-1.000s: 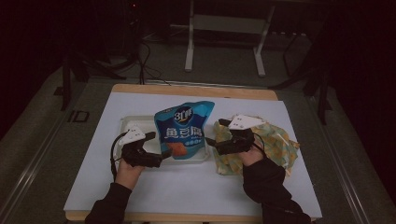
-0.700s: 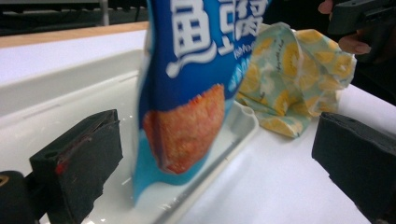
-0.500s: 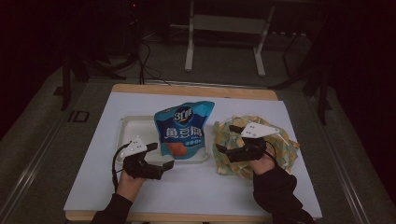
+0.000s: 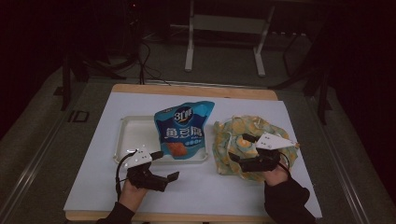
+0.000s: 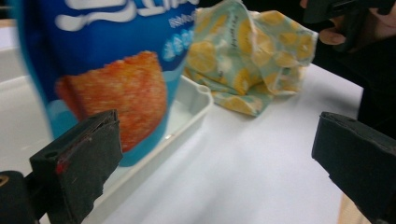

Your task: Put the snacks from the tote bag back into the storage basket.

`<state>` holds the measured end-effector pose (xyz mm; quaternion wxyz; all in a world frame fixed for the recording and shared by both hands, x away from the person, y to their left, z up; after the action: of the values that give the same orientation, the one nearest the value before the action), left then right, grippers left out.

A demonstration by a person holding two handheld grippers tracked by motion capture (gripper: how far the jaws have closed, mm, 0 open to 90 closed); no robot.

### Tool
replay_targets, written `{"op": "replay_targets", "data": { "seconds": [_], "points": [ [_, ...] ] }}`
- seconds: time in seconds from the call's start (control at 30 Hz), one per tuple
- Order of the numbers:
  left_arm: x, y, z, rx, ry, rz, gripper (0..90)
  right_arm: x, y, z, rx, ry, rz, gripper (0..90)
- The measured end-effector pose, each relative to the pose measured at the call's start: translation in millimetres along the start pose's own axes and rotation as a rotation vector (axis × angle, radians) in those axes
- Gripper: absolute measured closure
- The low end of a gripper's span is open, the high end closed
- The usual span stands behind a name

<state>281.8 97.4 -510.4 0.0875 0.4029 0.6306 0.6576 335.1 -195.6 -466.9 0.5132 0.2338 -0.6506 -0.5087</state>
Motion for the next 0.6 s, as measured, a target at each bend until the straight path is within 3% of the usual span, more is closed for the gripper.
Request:
{"op": "replay_targets", "data": {
  "seconds": [0.3, 0.43, 0.6],
  "points": [
    [-11.0, -4.5, -16.9, -0.034, -0.063, 0.036, 2.3, 16.7, -24.6, 2.2, -0.023, -0.026, 0.005, 14.4],
    [-14.6, -6.6, -22.3, -0.025, -0.093, 0.043, 2.3, 24.7, -34.0, 1.9, -0.042, -0.039, 0.002, 14.4],
    [-19.3, -9.2, -28.3, -0.048, -0.105, 0.056, 2.3, 35.5, -40.3, 2.3, -0.062, -0.059, -0.006, 14.4]
  ]
}}
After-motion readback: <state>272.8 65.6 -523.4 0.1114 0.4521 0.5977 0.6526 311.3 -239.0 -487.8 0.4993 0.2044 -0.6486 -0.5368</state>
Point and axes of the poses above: each handheld gripper's, and its own axes: x roughly backward along the jaws, y roughly out of its top, z roughly to its left, the point moved 6 cm from there along -x, roughly forward along the jaws, and after that the axes turned 13 degrees about y, right-handed, at the moved point
